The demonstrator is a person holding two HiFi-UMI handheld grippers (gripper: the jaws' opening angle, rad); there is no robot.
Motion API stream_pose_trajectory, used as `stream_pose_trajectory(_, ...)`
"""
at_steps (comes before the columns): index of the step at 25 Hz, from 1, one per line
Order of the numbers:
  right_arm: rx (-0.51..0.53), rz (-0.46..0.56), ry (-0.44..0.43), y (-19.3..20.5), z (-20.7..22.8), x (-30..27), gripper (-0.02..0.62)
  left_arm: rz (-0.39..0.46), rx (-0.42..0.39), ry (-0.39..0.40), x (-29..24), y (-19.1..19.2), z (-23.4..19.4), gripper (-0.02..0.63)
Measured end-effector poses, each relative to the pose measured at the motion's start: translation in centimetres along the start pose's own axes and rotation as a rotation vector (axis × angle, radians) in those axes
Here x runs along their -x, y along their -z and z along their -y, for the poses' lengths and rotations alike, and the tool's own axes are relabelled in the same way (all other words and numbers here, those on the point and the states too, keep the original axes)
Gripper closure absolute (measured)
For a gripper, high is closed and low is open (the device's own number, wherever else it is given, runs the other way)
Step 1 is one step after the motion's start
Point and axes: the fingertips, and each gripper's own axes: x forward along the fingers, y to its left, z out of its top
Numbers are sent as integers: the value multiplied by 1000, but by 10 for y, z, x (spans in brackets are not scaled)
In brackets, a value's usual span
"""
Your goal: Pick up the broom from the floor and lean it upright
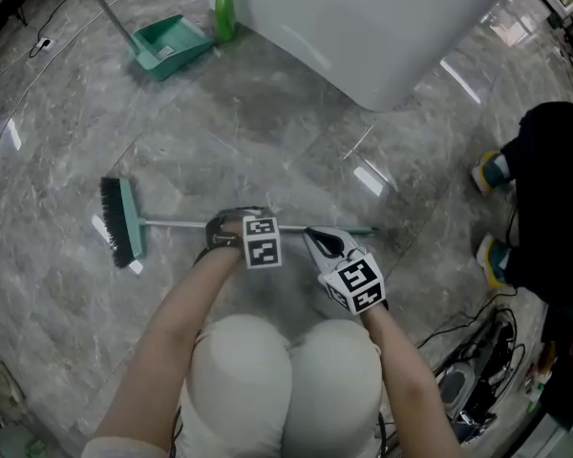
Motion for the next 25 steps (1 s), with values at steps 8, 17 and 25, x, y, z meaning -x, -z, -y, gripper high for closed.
stream_pose_trajectory(8,-5,11,31,-2,6,8,592,-67,-19,109,-2,-1,1,524)
stream_pose_trajectory(17,116,37,-2,-32,-8,21,592,101,8,-12,33,-12,-6,531)
stream_pose_trajectory(25,201,154,-27,-98,-19,40,592,263,47,-205,118,-19,-36,531)
